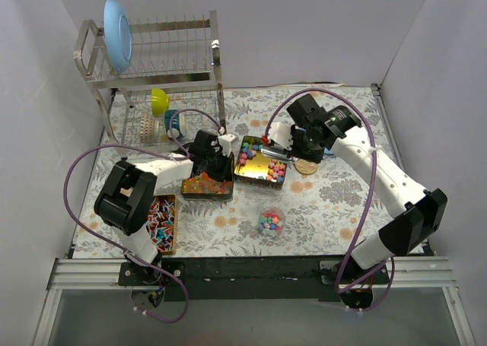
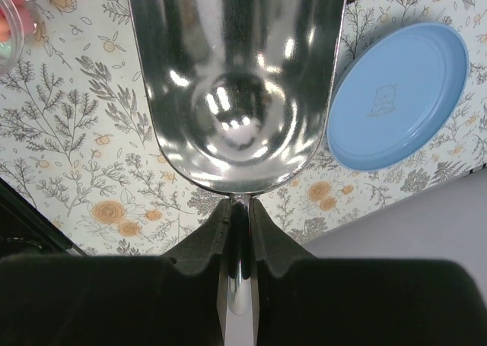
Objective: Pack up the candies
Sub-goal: Move the storage box to the center of the board.
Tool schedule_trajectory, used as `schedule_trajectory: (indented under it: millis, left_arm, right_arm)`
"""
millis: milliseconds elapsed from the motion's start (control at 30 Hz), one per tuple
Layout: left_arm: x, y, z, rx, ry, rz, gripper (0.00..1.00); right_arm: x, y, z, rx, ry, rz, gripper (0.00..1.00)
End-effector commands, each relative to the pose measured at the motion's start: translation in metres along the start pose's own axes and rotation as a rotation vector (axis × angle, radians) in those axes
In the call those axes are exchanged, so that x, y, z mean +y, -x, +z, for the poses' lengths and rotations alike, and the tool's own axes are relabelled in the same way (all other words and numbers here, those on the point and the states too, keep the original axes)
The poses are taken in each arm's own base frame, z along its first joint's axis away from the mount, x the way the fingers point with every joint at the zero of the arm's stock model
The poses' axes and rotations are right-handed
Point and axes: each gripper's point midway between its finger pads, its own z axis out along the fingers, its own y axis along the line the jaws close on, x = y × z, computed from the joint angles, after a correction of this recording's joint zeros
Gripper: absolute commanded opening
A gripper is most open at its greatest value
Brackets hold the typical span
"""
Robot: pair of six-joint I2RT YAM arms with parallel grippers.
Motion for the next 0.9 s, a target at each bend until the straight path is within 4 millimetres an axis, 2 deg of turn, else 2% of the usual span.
schedule_trajectory:
  millis: [0, 167, 300, 333, 500, 600, 667, 700, 800, 833, 867]
  left_arm:
    - [-0.032, 0.025, 0.006, -0.033, -0.088, -0.015, 0.00]
    - [-0.046, 0.038, 0.023, -0.033, -0.116, -0.022, 0.00]
    - [-0.068, 0.044, 0.040, -0.021, -0.155, 0.028, 0.00]
    - [-0.073, 0.052, 0.042, -0.033, -0.162, 0.039, 0.00]
    - [-0.097, 0.055, 0.063, -0.015, -0.186, 0.071, 0.00]
    - [-0.104, 0.060, 0.067, -0.022, -0.176, 0.068, 0.00]
    - [-0.100, 0.064, 0.062, -0.023, -0.146, 0.059, 0.03]
    - [-0.101, 0.072, 0.050, -0.044, -0.137, 0.063, 0.06]
    - [-0.097, 0.072, 0.022, -0.032, -0.138, 0.071, 0.18]
    - [-0.107, 0.076, 0.000, -0.044, -0.182, 0.075, 0.22]
    - [-0.108, 0.075, -0.010, -0.046, -0.202, 0.071, 0.27]
  right_arm:
    - [-0.014, 0.001, 0.000, -0.008, -0.044, 0.031, 0.01]
    - [-0.021, -0.006, -0.003, -0.003, -0.066, 0.054, 0.01]
    - [-0.021, -0.016, -0.003, 0.010, -0.069, 0.072, 0.01]
    - [-0.022, -0.017, -0.005, 0.009, -0.076, 0.074, 0.01]
    - [-0.025, -0.020, -0.006, 0.010, -0.081, 0.085, 0.01]
    - [-0.026, -0.021, -0.005, 0.010, -0.082, 0.088, 0.01]
    - [-0.027, -0.019, -0.006, 0.006, -0.081, 0.086, 0.01]
    - [-0.028, -0.019, -0.006, 0.006, -0.081, 0.085, 0.01]
    - [-0.025, -0.018, -0.004, -0.002, -0.062, 0.067, 0.01]
    - [-0.026, -0.018, -0.003, -0.001, -0.060, 0.061, 0.01]
    - [-0.025, -0.018, -0.001, -0.005, -0.053, 0.053, 0.01]
